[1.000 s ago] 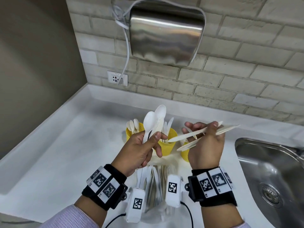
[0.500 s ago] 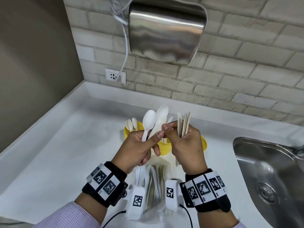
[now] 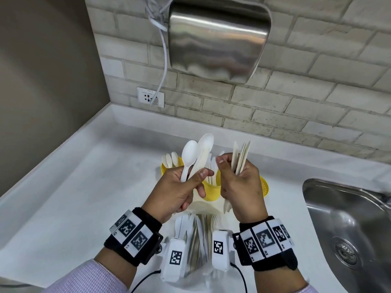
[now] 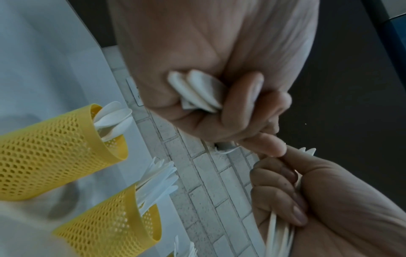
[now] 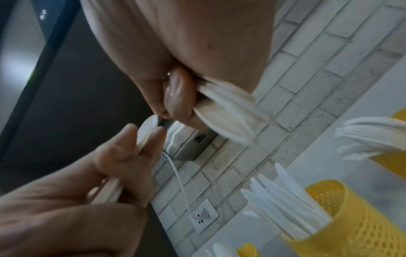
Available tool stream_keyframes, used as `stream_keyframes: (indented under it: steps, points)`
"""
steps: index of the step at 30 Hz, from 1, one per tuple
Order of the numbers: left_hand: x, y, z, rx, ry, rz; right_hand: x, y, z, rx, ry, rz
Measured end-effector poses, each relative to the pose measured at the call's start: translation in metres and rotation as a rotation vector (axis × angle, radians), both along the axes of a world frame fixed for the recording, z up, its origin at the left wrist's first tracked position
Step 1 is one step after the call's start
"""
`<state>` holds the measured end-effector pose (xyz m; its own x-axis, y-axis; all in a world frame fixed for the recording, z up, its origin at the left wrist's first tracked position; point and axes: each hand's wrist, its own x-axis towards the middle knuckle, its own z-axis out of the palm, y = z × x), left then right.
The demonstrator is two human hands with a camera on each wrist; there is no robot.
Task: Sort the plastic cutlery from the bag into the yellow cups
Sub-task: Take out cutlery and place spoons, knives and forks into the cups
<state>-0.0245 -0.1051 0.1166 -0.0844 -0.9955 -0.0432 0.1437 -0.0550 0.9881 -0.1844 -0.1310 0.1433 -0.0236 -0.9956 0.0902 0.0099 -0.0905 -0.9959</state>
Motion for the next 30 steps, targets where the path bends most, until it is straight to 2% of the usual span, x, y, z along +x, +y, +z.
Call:
stream_keyframes:
  steps: [4,10,14,16,21,23,26,28,30]
  points:
    - [-0.001,-0.001,-0.001,-0.003,-0.057,-0.011,0.002,0.006,0.005,-0.033,0.038,0.131]
    - [-0.004,0.002,0.005,-0.026,-0.073,-0.013,-0.001,0.002,0.000,0.037,-0.016,0.049]
    - [-0.004,0.003,0.005,-0.042,-0.073,0.023,-0.002,-0.003,-0.004,0.114,-0.228,-0.078]
    - [-0.004,0.004,0.007,-0.049,-0.089,0.024,-0.002,-0.004,-0.005,0.140,-0.311,-0.039]
    - [-0.008,0.005,0.008,-0.077,-0.120,-0.005,0.006,0.000,-0.006,0.147,-0.237,0.067]
    - [-0.006,0.003,0.006,-0.078,-0.108,-0.008,0.007,-0.003,-0.005,0.131,-0.295,-0.025]
    - [-0.004,0.002,0.002,-0.070,-0.129,-0.017,-0.001,-0.013,-0.001,0.060,-0.456,-0.265]
    - [-0.003,0.002,0.001,-0.051,-0.113,-0.033,-0.009,-0.017,0.007,-0.006,-0.563,-0.327]
    - [-0.003,0.002,0.000,-0.038,-0.083,-0.064,-0.014,-0.020,0.013,-0.100,-0.533,-0.331]
